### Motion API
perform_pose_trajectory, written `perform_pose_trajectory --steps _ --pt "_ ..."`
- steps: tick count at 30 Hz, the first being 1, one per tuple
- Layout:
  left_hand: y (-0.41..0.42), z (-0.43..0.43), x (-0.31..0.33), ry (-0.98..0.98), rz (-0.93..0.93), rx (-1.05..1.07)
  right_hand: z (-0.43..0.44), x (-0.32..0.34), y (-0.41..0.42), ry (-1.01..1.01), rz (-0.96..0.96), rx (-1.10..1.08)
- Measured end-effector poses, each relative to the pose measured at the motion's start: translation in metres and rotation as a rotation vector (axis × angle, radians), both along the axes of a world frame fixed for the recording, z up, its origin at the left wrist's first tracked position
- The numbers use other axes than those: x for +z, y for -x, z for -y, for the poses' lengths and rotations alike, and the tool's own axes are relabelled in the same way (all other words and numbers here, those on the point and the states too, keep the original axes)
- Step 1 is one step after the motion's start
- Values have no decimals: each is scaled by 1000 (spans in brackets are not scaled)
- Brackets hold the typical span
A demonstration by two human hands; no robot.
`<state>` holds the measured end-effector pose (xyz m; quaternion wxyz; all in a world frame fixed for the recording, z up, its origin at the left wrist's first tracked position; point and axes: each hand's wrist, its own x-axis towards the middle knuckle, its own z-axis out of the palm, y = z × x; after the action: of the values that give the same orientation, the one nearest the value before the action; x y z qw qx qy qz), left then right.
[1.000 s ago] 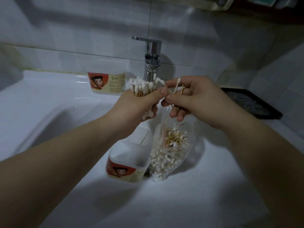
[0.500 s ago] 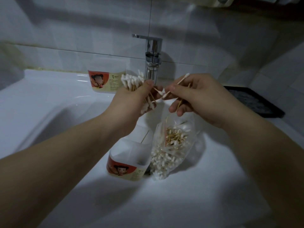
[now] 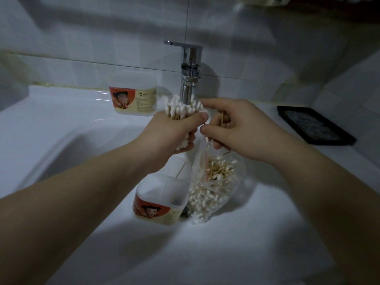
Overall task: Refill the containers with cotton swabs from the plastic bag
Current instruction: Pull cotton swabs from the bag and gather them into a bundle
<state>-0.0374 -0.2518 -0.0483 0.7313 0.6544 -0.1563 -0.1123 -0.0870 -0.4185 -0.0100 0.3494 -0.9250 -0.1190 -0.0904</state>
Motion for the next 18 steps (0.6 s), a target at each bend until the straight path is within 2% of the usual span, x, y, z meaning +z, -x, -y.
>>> perform_pose_trajectory --steps 7,8,11,13,18 --pt "1 0 1 26 -34 -79 -1 4 0 -57 -40 -15" --pt "0 0 1 41 -44 -80 -2 4 -2 -140 -60 -37" --pt "1 0 2 81 -90 -103 -3 8 -7 -550 -115 -94" --pt "3 0 2 91 -92 -148 -3 11 -6 -707 -115 -101" --pt "3 1 2 138 -114 -140 6 14 -5 -680 -133 -138"
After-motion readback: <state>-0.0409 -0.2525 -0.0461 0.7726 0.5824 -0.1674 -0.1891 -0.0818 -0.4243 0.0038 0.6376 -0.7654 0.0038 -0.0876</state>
